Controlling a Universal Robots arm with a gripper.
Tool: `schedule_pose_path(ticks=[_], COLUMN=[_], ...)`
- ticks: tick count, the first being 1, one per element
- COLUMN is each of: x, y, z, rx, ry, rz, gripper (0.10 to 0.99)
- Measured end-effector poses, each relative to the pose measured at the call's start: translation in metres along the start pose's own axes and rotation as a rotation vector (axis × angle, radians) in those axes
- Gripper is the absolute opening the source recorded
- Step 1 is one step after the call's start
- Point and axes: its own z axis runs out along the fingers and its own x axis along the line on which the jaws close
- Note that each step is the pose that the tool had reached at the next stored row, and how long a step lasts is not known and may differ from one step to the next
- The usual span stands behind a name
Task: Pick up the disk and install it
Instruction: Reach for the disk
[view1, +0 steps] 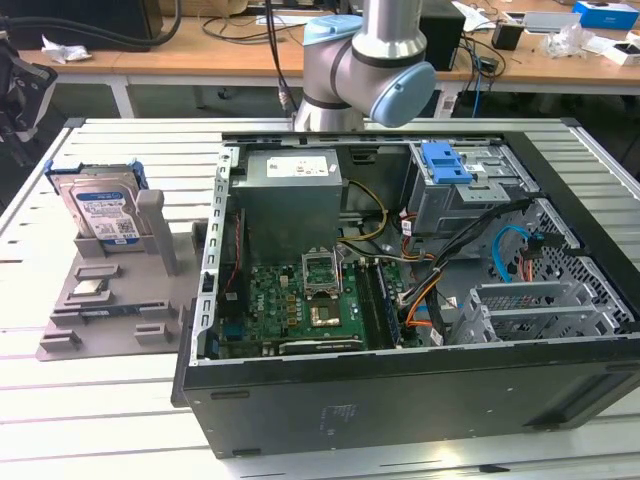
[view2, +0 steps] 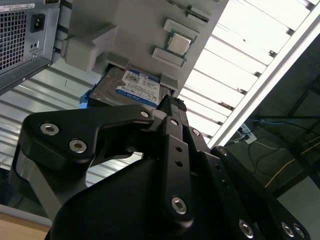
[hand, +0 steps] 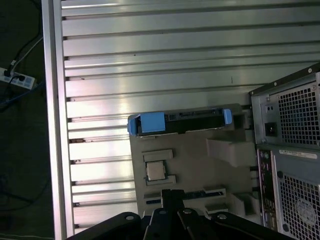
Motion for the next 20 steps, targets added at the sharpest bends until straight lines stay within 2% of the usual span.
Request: schedule_pose_path(ticks=[5, 7, 10, 12, 20], x=[0.0035, 0.0038, 0.0048, 0.0051, 0.0051], y=[0.0, 0.003, 0.0159, 0.0194, 0.0197], z=[0.0001, 0.0002, 0.0013, 0.0018, 0.0017], rx=[0.0, 0.001, 0.004, 0.004, 0.004], ry=[-0.0002, -0.0001, -0.0003, -0.0004, -0.0003], rz=[0.0, 0.0, 0.0, 0.0, 0.0], gripper=[0.106, 0.106, 0.106, 0.106, 0.106])
